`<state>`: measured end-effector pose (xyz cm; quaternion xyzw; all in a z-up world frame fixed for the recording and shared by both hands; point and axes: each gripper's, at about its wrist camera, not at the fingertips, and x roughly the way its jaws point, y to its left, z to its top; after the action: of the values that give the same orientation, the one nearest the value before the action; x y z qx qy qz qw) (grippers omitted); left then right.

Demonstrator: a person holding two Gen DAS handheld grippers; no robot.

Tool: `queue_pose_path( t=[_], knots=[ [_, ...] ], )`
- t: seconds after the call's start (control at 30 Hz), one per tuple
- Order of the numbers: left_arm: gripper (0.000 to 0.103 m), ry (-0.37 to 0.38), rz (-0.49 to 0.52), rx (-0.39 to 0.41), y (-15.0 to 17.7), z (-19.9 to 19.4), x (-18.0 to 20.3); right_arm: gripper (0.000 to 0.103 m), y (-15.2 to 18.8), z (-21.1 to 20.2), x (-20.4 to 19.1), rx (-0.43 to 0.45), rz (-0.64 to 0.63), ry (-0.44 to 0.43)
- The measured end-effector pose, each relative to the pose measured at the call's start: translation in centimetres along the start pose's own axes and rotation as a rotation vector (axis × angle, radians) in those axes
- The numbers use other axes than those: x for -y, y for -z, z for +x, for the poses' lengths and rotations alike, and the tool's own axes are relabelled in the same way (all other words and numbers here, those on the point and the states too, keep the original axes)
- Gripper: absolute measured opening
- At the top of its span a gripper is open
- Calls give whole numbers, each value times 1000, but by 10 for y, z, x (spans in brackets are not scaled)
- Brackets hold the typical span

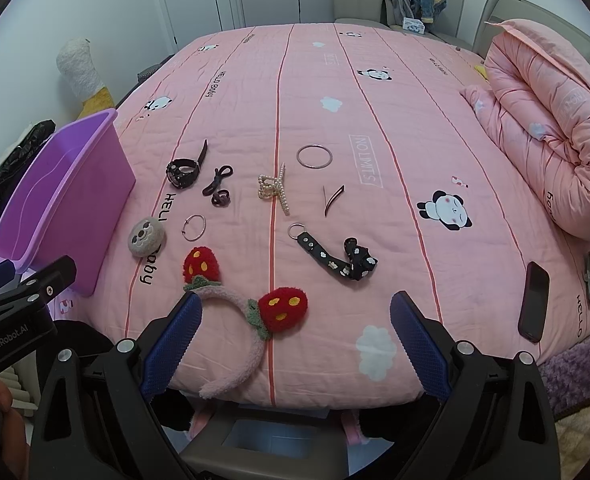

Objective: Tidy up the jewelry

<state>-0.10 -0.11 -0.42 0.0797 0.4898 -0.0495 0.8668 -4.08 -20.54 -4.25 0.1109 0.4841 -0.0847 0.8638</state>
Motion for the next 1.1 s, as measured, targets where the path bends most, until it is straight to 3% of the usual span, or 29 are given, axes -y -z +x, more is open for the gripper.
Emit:
queue_pose_path(
  t=[0.2,0.57,0.73,1.1],
  knots=[
    [97,-3,0,-12,3,7,-4,91,2,3,3,-6,10,-11],
    [97,-37,-52,-89,28,60,-44,91,29,42,34,-63,72,-75],
    [97,-15,-99,-117,38,84,-56,91,39,63,47,-72,81,-99],
    [97,81,-78,-167,49,142,-19,91,31,123,88,-70,127,-71]
  ],
)
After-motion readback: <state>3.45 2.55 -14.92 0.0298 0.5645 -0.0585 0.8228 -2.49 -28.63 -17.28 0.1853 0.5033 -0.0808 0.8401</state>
